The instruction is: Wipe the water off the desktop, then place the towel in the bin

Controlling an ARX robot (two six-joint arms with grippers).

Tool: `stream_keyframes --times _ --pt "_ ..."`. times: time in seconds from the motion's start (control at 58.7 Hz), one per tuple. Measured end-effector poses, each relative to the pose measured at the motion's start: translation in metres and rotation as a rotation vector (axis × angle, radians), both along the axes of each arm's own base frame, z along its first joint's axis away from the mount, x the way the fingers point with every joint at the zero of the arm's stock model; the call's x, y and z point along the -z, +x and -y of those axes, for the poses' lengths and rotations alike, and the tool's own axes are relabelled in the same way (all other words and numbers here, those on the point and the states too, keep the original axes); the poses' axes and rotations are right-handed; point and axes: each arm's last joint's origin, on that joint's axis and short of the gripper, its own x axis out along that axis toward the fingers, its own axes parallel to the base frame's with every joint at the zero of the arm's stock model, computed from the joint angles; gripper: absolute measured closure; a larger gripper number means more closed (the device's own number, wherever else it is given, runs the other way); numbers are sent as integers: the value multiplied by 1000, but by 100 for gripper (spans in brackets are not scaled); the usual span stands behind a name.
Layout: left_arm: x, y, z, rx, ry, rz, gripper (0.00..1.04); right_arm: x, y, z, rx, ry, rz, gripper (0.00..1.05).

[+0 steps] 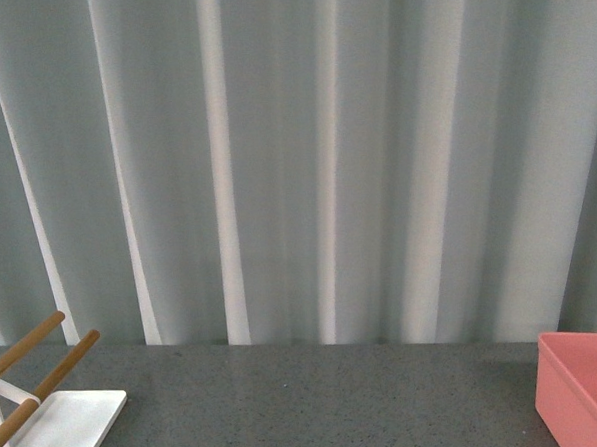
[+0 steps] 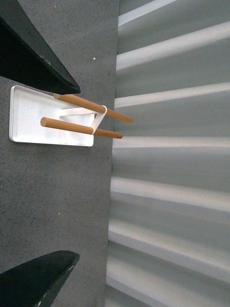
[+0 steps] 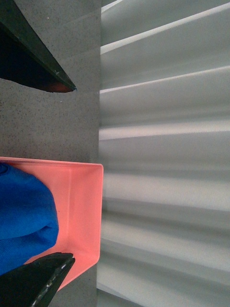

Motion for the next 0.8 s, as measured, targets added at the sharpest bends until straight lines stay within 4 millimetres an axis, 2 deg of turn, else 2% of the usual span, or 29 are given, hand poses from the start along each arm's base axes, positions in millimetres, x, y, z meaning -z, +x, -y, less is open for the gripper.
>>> stream_keyframes --times 0.801 --pt "0 0 0 0 0 0 7 0 0 0 0 0 0 7"
